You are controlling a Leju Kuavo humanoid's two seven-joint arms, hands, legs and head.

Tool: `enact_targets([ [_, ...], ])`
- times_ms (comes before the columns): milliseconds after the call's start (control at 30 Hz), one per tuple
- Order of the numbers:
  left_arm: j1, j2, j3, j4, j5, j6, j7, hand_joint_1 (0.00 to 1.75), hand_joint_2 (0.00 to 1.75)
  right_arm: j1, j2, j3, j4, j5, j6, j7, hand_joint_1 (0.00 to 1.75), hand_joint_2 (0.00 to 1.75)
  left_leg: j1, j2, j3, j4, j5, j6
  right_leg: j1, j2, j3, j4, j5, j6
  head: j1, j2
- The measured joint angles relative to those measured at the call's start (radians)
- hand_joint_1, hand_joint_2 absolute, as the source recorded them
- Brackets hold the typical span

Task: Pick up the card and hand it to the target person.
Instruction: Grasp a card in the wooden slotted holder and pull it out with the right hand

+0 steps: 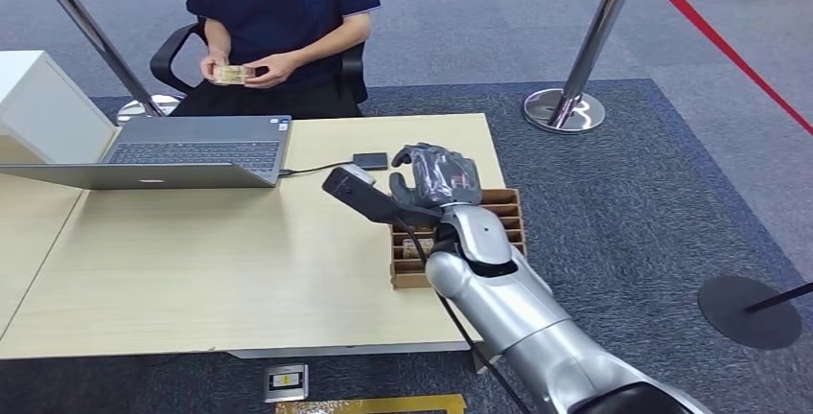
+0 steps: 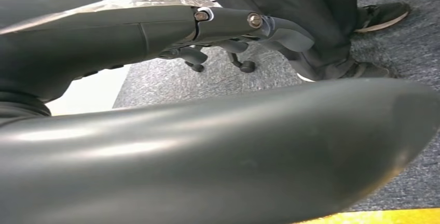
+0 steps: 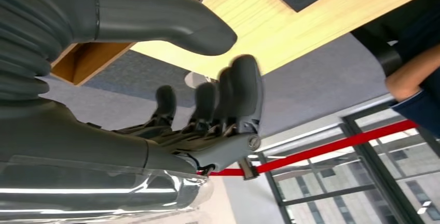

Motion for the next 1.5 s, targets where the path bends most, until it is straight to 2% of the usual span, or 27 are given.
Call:
enact_targets([
  [200,0.0,0.0,0.0,0.0,0.001,0.0,0.0,0.0,0.0,-0.025,0.008,0.001,0.068,0.009,0.005,0.016,1.03,1.75,0.0,0.0,0.0,0.0,0.0,0.0,0.0,0.0,0.0,0.0,0.0,0.0,0.0,0.0],
  [333,0.0,0.0,0.0,0.0,0.003,0.0,0.001,0.0,0.0,-0.039,0.013,0.003,0.108,0.013,0.014,0.026,0.83,1.75,0.0,0.0,0.0,0.0,0.0,0.0,0.0,0.0,0.0,0.0,0.0,0.0,0.0,0.0],
  [500,0.0,0.0,-0.001,0.0,0.004,0.0,0.002,0.0,0.0,-0.049,0.017,0.008,0.145,0.017,0.018,0.033,0.81,1.75,0.0,0.0,0.0,0.0,0.0,0.0,0.0,0.0,0.0,0.0,0.0,0.0,0.0,0.0],
  [833,0.0,0.0,-0.001,0.002,0.012,0.004,0.002,0.0,0.0,-0.064,0.023,0.018,0.202,0.026,0.016,0.041,0.91,1.75,0.0,0.0,0.0,0.0,0.0,0.0,0.0,0.0,-0.001,0.0,0.0,0.0,0.0,0.0],
  [1500,0.0,0.0,-0.001,0.006,0.012,0.006,0.0,0.0,0.0,-0.09,0.019,0.024,0.26,0.038,0.008,0.079,0.89,1.75,0.0,0.0,0.0,0.0,0.0,0.0,0.0,0.0,-0.001,0.0,0.0,0.0,0.0,0.0],
])
